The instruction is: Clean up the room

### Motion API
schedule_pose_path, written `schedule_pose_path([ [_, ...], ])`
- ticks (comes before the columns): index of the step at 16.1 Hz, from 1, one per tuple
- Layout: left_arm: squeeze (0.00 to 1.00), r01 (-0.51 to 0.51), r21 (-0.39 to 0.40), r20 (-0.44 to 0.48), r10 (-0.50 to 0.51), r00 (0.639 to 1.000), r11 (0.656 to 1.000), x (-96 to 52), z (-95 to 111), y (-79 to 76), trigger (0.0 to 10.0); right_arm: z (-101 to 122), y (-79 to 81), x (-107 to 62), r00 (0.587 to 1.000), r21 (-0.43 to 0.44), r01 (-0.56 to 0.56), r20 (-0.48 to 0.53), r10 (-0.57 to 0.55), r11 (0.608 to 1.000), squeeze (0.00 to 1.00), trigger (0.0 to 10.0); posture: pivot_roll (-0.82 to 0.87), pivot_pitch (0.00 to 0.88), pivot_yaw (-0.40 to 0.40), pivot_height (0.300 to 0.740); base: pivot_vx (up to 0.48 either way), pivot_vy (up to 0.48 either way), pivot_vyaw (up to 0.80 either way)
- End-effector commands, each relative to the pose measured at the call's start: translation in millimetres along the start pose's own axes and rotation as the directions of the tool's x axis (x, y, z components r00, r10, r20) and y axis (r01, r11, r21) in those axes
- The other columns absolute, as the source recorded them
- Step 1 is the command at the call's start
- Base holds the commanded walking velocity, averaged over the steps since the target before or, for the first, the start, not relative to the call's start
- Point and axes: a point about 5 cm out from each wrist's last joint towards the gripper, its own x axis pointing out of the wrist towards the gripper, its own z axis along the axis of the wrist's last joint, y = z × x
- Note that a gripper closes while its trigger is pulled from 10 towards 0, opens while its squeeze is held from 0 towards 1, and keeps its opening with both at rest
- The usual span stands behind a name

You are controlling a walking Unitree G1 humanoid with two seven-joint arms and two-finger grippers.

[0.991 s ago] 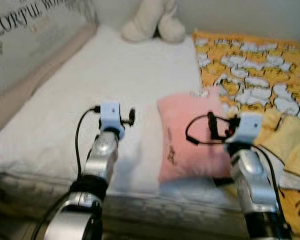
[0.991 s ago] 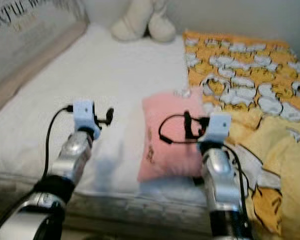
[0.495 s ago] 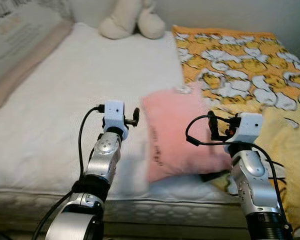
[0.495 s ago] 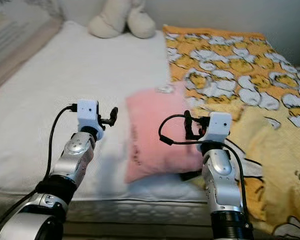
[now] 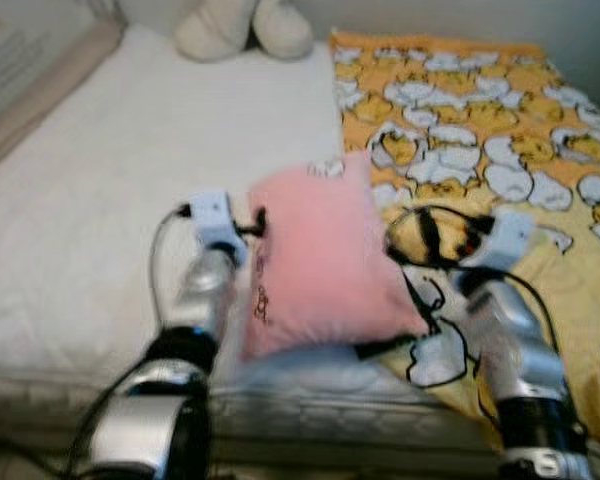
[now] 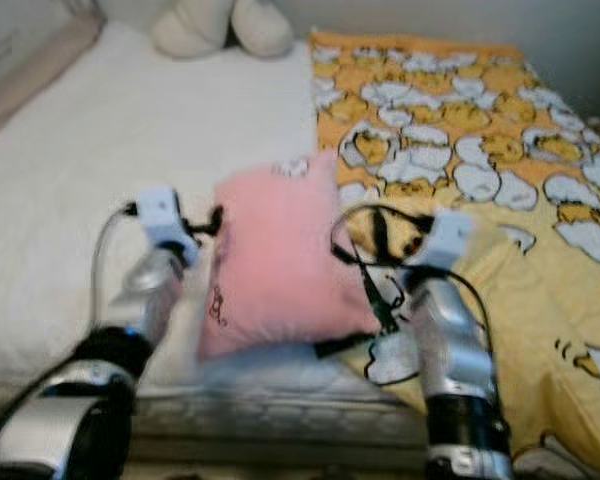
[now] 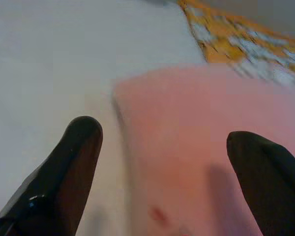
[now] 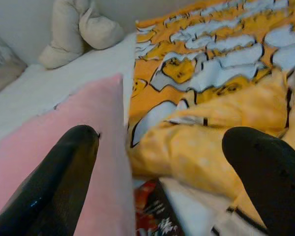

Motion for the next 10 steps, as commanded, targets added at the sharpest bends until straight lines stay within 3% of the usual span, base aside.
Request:
schedule_pose_path([
  [1, 0.0, -0.006, -0.05, -0.028, 0.004, 1.0, 0.999, 1.5, 0, 4.1, 10.0, 2, 7.6, 0.0, 0.999, 0.053, -0.037, -0.003, 0.037, 0.998, 0.1, 10.0, -0.1, 0.0, -0.027, 0.74, 0.0, 0.0, 0.0],
  [3, 0.0, -0.013, -0.138, -0.078, 0.002, 0.997, 0.99, 2.1, -7, 5.9, 10.0, -3, 13.3, 0.1, 0.997, 0.088, -0.066, -0.036, 0.07, 0.994, 0.1, 10.0, -0.11, 0.001, -0.034, 0.74, 0.0, 0.0, 0.0],
  [6, 0.0, -0.05, -0.219, -0.115, 0.025, 0.993, 0.974, 1.5, -13, 15.4, 10.0, -15, 23.8, -1.5, 0.989, 0.12, -0.103, -0.092, 0.114, 0.987, 0.1, 10.0, -0.14, 0.08, -0.044, 0.74, 0.0, 0.0, 0.0],
  [8, 0.0, -0.032, -0.227, -0.122, 0.004, 0.993, 0.973, 2.9, -13, 13.2, 10.0, -25, 21.5, 1.7, 0.987, 0.133, -0.084, -0.127, 0.101, 0.988, 0.1, 10.0, -0.14, 0.142, -0.047, 0.74, 0.0, 0.0, 0.0],
  [10, 0.0, 0.029, -0.245, -0.121, -0.06, 0.991, 0.969, 5.6, -13, 0.3, 10.0, -35, 24.7, 8.3, 0.981, 0.129, -0.088, -0.161, 0.109, 0.988, 0.1, 10.0, -0.15, 0.183, -0.049, 0.74, 0.0, 0.0, 0.0],
])
